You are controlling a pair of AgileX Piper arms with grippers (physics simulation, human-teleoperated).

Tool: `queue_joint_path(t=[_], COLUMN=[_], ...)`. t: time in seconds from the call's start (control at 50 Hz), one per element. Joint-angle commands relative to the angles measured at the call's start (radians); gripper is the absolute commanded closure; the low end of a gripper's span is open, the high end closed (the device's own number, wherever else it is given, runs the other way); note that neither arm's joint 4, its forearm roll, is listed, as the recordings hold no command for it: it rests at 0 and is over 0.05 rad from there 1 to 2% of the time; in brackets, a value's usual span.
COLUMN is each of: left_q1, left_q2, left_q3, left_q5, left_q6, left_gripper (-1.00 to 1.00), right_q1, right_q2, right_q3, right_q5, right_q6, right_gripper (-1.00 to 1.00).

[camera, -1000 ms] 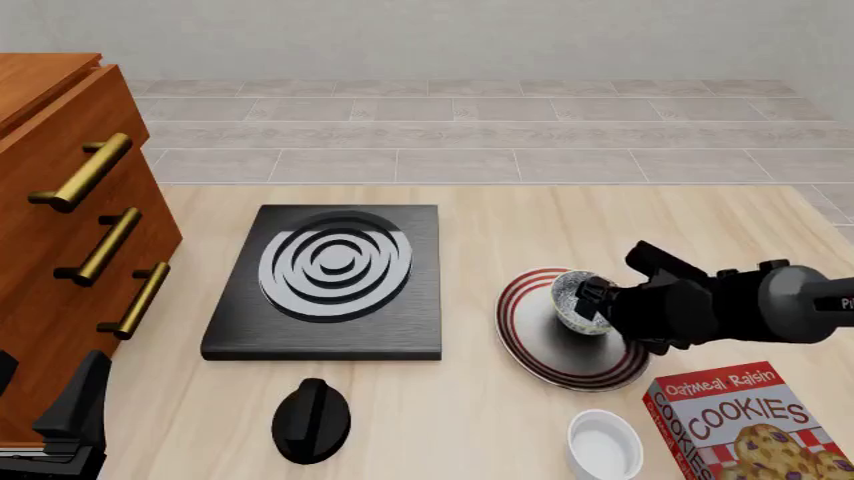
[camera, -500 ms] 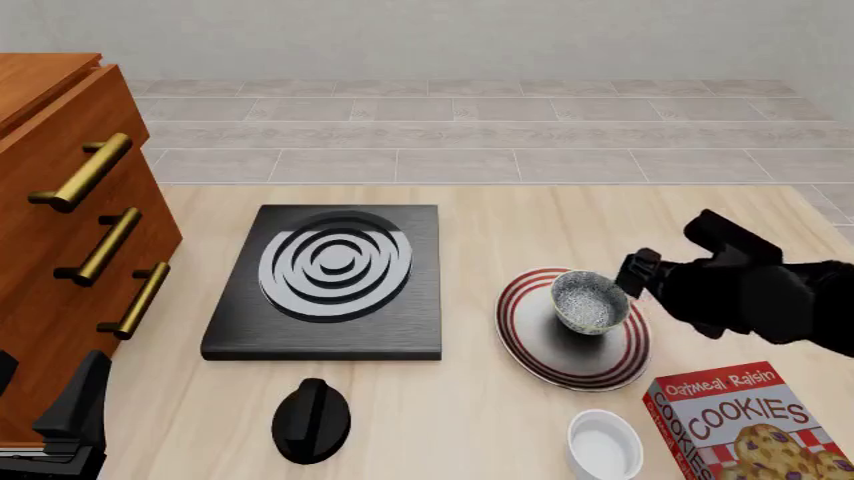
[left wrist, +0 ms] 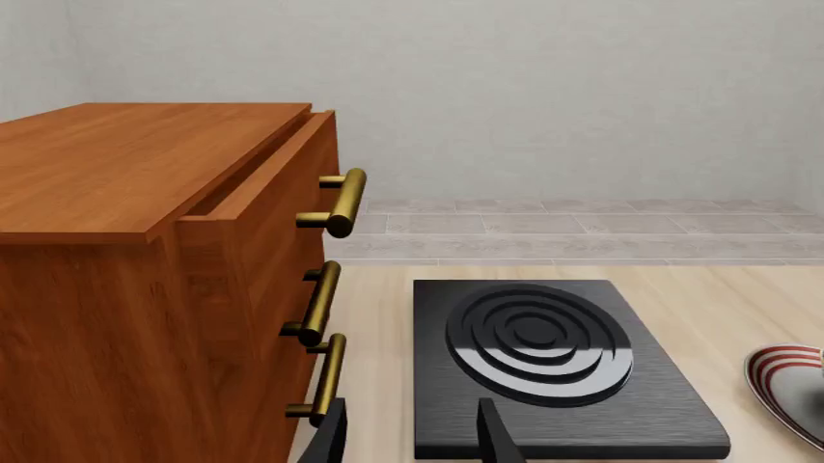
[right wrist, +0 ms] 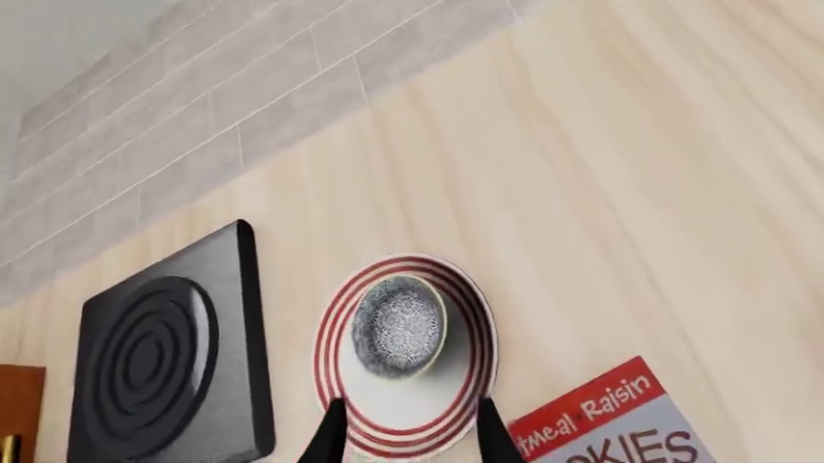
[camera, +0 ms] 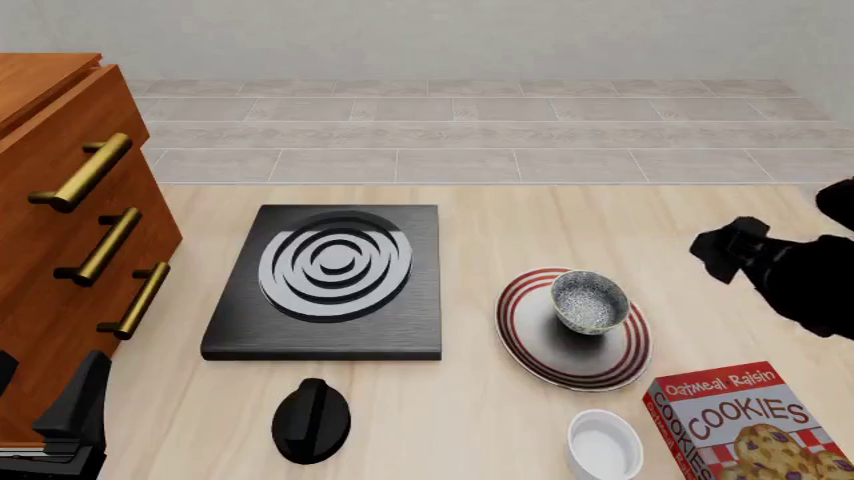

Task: Pick the akita bowl on the cookies box and place it on the plate.

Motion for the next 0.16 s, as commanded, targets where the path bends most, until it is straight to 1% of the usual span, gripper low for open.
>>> queue_joint_path(t=[0.02,0.06,0.08,0.12,0.16], left_q1=[0.0,0.0,0.0,0.0,0.0], left_q2=[0.0,0.0,0.0,0.0,0.0], left_q3=[0.0,0.0,0.0,0.0,0.0], left_q5=[0.0,0.0,0.0,0.0,0.0], left_q6=[0.0,0.0,0.0,0.0,0.0], left_gripper=[-1.0,-1.0,-1.0,-1.0,-1.0], right_q1=[-0.018,-0.028,-0.04,-0.044,-0.04], right_q2=[-0.218,-0.262,-0.284,-0.298,-0.312], right_q3=[-0.025,-0.035,-0.044,-0.05,-0.047], right_q5=[0.141,0.173,0.186,0.196,0.209], right_q6=[-0.027,-0.033,-0.047,-0.055,-0.046], right_gripper=[-1.0,-1.0,-1.0,-1.0,-1.0])
